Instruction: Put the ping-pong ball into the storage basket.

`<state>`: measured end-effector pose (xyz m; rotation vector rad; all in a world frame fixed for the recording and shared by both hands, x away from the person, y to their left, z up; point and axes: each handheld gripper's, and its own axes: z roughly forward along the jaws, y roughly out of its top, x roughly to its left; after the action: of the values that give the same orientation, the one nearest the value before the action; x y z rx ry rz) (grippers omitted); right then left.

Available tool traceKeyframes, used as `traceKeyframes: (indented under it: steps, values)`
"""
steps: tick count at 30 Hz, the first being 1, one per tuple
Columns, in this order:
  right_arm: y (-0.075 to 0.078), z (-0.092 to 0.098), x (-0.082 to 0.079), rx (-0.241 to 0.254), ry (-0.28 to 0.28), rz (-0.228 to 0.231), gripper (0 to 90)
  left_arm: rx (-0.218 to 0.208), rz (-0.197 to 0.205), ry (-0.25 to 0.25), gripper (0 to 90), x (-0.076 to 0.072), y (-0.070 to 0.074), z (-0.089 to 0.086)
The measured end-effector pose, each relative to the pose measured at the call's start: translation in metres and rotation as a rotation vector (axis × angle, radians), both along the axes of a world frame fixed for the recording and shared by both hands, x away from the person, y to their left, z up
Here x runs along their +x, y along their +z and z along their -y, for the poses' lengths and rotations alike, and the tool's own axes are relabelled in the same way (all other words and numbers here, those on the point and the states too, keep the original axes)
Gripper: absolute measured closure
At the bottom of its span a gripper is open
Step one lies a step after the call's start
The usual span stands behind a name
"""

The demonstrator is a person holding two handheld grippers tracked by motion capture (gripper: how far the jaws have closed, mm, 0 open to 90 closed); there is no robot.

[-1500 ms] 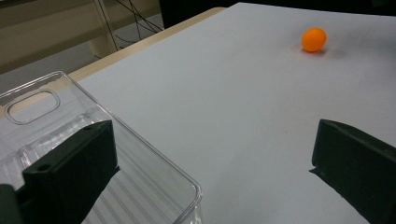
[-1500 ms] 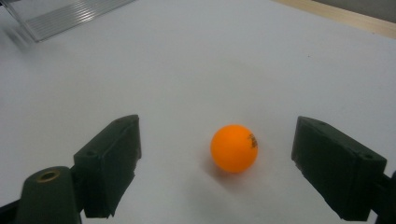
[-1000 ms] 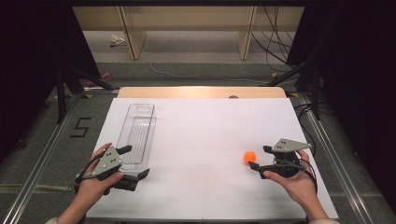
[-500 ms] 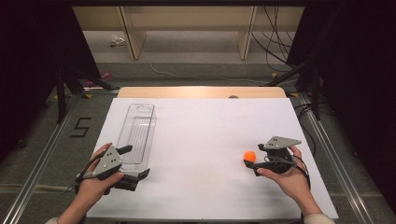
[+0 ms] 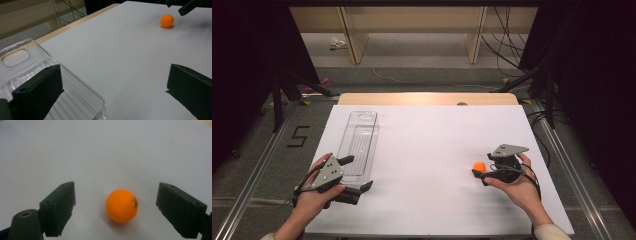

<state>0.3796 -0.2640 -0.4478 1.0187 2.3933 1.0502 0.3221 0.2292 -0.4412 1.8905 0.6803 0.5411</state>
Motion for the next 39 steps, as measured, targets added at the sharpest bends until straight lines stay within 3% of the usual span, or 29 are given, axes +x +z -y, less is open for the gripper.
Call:
traceKeyframes:
  steps: [26, 39]
  values:
    - [-0.017, -0.009, 0.020, -0.057, -0.006, -0.067, 17.0, -0.001, 0.000, 0.000, 0.0, 0.000, 0.000, 0.000]
    - [-0.022, -0.008, 0.024, -0.056, -0.005, -0.087, 20.8, -0.001, 0.000, 0.000, 0.0, 0.000, 0.000, 0.000]
